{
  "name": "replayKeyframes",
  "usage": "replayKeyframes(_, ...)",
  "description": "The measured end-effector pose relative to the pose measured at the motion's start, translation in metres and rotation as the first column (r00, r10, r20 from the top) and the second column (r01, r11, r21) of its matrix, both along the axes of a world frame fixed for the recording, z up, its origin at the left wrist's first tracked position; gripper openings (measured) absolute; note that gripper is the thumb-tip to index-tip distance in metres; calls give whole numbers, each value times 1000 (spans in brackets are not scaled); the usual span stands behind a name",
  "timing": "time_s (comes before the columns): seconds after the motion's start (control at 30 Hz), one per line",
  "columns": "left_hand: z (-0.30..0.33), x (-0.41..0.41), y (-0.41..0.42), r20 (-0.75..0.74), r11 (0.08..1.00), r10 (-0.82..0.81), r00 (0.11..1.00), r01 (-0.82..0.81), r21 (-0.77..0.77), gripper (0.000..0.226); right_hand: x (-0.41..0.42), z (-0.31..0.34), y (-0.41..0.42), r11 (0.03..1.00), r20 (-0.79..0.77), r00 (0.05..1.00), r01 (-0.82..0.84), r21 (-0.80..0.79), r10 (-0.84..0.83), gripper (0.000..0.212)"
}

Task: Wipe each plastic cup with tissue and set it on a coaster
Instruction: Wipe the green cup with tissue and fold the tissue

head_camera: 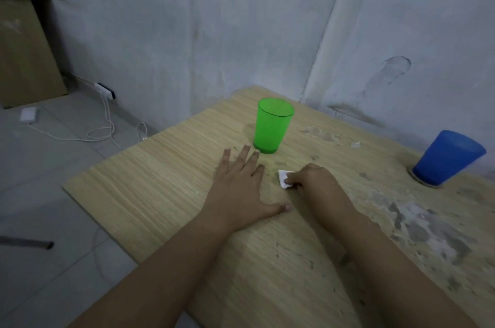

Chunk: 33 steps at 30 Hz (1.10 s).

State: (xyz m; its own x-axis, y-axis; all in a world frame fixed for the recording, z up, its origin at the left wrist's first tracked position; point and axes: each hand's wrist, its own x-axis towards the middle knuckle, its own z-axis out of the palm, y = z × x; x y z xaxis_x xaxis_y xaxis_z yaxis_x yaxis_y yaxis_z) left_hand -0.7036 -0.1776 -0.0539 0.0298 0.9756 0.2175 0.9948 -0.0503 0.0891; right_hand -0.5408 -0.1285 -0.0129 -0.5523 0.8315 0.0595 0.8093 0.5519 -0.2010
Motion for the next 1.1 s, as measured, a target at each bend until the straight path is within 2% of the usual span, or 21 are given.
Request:
replayKeyframes(0.03, -1, 0, 0, -3, 1000, -20, 1000, 20, 2, 107, -5, -2, 2, 1000, 6, 1000, 14, 5, -14, 43)
replayKeyframes(0.1, -2, 0, 0, 24, 1000, -28, 999, 28, 5, 106, -18, -3, 3, 1000, 3, 1000, 20, 15, -20, 31)
replayKeyframes(0.17, -4, -1, -1, 68, 999, -23, 997, 22, 23, 111, -24, -4, 2, 999, 9, 999, -48, 26, 48, 25)
replayKeyframes(0.3, -6, -1, 1, 63, 999, -27, 998, 25, 41, 109, -7, -2, -8, 991, -15, 992, -127, -48, 126, 31)
replayKeyframes(0.43, -5, -1, 0, 42, 999, -27, 999, 26, 26, 102, -2, 1, -2, 999, -101, 994, -38, -6, 37, 25)
replayKeyframes(0.53, -4, -1, 0, 33, 999, -24, 999, 22, 42, 109, -16, -6, 1, 996, -9, 996, -91, 21, 91, 27)
replayKeyframes(0.67, -5, -1, 1, 47, 999, -28, 999, 25, 44, 110, -4, -5, -5, 990, -81, 990, -124, -61, 119, 21)
replayKeyframes(0.73, -6, -1, 0, 44, 999, -26, 999, 25, 24, 106, 10, -3, -2, 989, -81, 987, -143, -46, 139, 25)
replayKeyframes(0.83, -5, -1, 0, 64, 1000, -21, 998, 21, -5, 99, 10, -3, 11, 997, -14, 997, -77, 9, 78, 29)
replayKeyframes(0.93, -5, -1, 1, 68, 1000, -20, 997, 20, -1, 100, -10, -6, 13, 997, -26, 998, -56, 45, 57, 41)
replayKeyframes(0.97, -6, -1, 1, 69, 1000, -22, 997, 22, 5, 103, -15, -6, 10, 997, -23, 998, -63, 45, 64, 39)
replayKeyframes(1.1, -7, -2, 2, 68, 999, -21, 997, 19, 35, 109, -4, -10, -6, 992, -159, 980, -125, -21, 120, 34)
